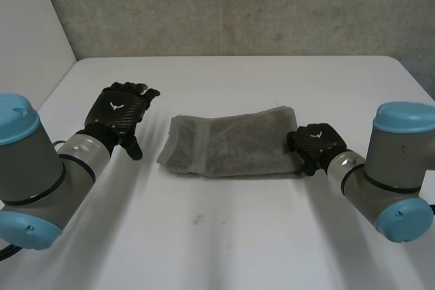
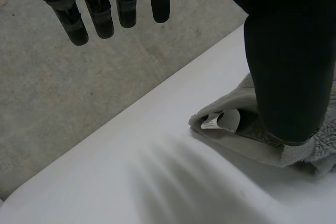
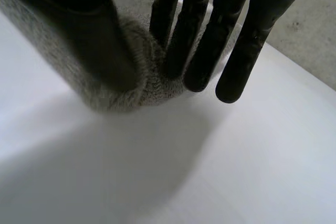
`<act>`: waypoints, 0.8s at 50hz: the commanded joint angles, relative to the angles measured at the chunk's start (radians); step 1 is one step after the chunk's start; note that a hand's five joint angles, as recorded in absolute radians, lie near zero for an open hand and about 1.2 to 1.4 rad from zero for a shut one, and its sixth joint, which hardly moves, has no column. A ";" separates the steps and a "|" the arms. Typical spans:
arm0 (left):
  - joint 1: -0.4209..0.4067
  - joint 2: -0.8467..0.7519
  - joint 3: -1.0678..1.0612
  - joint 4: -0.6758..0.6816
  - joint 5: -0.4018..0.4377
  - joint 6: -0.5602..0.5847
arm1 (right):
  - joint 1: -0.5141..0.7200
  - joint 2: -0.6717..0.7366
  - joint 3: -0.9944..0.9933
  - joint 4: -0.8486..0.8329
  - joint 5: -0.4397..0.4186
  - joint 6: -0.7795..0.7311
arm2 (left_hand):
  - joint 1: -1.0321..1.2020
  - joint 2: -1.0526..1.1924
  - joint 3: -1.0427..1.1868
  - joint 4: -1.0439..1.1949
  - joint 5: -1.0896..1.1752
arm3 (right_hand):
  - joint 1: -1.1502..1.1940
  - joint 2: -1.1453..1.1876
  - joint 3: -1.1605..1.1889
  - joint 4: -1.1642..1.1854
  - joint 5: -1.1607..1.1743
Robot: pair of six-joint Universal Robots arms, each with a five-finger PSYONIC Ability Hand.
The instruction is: Fold the towel.
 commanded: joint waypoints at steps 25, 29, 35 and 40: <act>-0.003 0.018 -0.037 0.001 0.003 -0.016 | -0.019 0.002 0.047 -0.047 -0.028 0.092 | 0.035 0.030 0.031 0.030 0.017 | -0.273 -0.283 -0.274 -0.273 -0.278; -0.003 0.018 -0.038 0.001 0.003 -0.016 | -0.030 0.004 0.049 -0.047 -0.036 0.130 | 0.035 0.030 0.031 0.030 0.017 | 0.359 0.348 0.358 0.358 0.354; -0.003 0.018 -0.038 0.001 0.003 -0.017 | -0.079 -0.036 0.081 -0.030 -0.040 0.109 | 0.035 0.030 0.031 0.030 0.017 | 0.360 0.350 0.359 0.360 0.355; -0.001 0.018 -0.038 0.000 0.003 -0.016 | -0.138 -0.106 0.125 -0.022 -0.042 0.023 | 0.035 0.030 0.031 0.030 0.017 | 0.360 0.350 0.359 0.360 0.355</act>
